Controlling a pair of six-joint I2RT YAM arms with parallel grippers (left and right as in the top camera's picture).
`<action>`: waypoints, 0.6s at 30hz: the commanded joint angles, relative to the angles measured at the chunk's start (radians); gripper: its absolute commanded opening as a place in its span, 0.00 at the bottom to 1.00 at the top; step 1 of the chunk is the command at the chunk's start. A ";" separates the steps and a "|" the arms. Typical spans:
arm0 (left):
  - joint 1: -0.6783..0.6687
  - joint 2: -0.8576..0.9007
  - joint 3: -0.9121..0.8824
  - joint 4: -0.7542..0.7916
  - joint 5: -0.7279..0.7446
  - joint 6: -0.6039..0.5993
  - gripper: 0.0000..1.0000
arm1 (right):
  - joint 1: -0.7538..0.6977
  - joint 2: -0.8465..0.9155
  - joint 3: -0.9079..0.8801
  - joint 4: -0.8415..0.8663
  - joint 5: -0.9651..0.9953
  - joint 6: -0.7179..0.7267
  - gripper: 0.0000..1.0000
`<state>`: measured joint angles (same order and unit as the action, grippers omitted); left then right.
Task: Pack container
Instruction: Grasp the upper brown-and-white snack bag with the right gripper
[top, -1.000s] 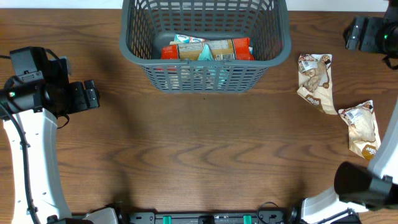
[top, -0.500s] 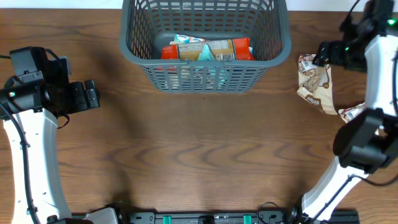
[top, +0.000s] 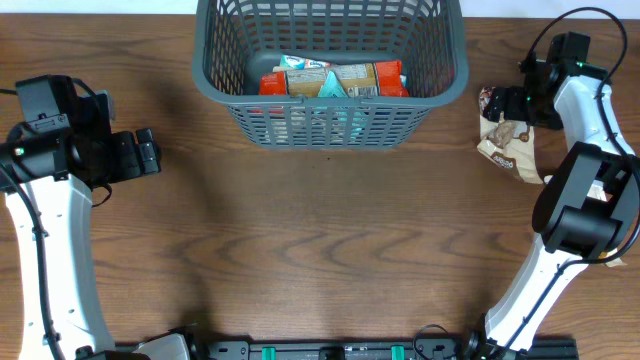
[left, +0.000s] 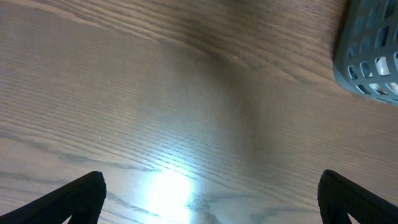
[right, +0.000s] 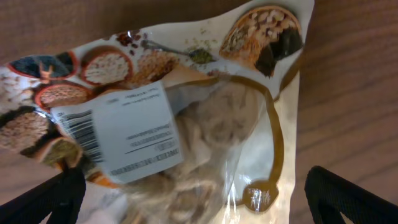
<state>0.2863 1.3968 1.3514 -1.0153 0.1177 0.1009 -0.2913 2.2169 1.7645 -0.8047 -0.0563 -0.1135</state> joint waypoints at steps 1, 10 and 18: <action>0.002 -0.015 -0.001 -0.011 0.006 -0.006 0.99 | 0.010 0.013 -0.035 0.029 -0.003 -0.007 0.99; 0.002 -0.015 -0.001 -0.015 0.006 -0.006 0.99 | 0.012 0.079 -0.069 0.053 -0.005 -0.007 0.99; 0.002 -0.023 -0.001 -0.016 0.006 -0.006 0.99 | 0.018 0.119 -0.069 0.028 -0.009 -0.007 0.43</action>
<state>0.2863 1.3949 1.3514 -1.0260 0.1211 0.1009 -0.2806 2.2715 1.7157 -0.7643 -0.0521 -0.1226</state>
